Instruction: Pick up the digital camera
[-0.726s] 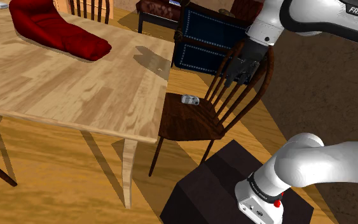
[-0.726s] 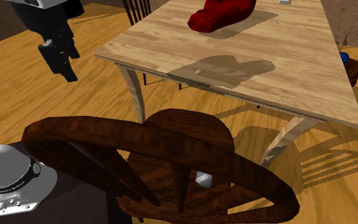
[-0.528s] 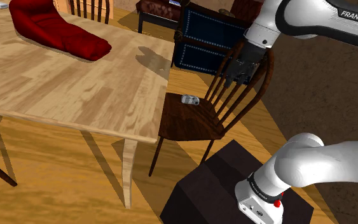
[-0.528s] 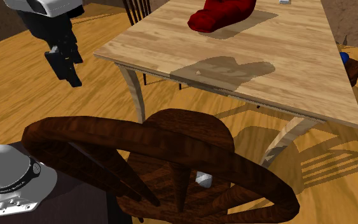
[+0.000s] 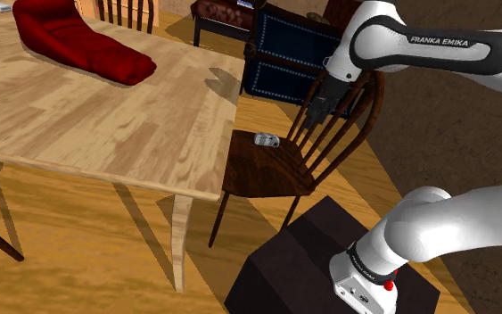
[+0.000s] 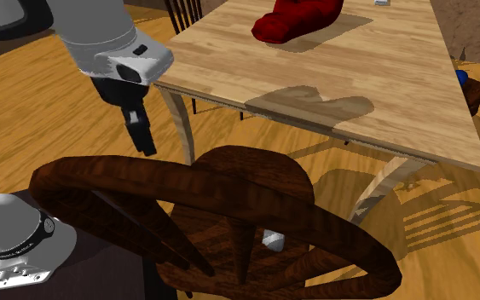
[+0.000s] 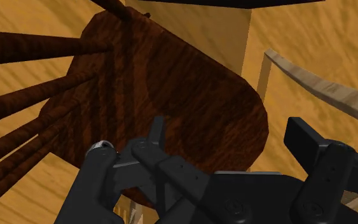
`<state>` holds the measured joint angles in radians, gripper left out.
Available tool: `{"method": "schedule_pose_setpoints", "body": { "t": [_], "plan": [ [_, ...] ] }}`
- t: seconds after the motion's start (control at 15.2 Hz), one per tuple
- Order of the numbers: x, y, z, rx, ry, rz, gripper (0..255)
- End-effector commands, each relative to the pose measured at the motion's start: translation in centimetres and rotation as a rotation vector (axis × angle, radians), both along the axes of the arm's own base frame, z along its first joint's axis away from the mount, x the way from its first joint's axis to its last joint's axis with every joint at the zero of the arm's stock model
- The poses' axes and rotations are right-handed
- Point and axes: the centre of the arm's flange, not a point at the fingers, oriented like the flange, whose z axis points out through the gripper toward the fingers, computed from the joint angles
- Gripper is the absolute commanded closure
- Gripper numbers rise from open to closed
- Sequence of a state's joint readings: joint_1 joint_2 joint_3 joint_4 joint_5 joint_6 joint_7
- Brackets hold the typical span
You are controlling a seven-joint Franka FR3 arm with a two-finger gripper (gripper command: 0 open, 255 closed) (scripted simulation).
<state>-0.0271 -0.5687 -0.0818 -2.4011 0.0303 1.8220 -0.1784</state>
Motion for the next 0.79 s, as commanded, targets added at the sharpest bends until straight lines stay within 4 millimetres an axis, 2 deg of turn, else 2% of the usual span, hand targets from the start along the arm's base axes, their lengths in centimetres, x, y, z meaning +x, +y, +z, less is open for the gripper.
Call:
{"method": "schedule_pose_setpoints", "body": {
  "t": [0.0, 0.73],
  "plan": [
    [1.1, -1.5, -1.9, -0.002, -0.002, 0.035, 0],
    [9.6, -8.7, -11.1, -0.011, -0.003, 0.214, 0]
  ]
}}
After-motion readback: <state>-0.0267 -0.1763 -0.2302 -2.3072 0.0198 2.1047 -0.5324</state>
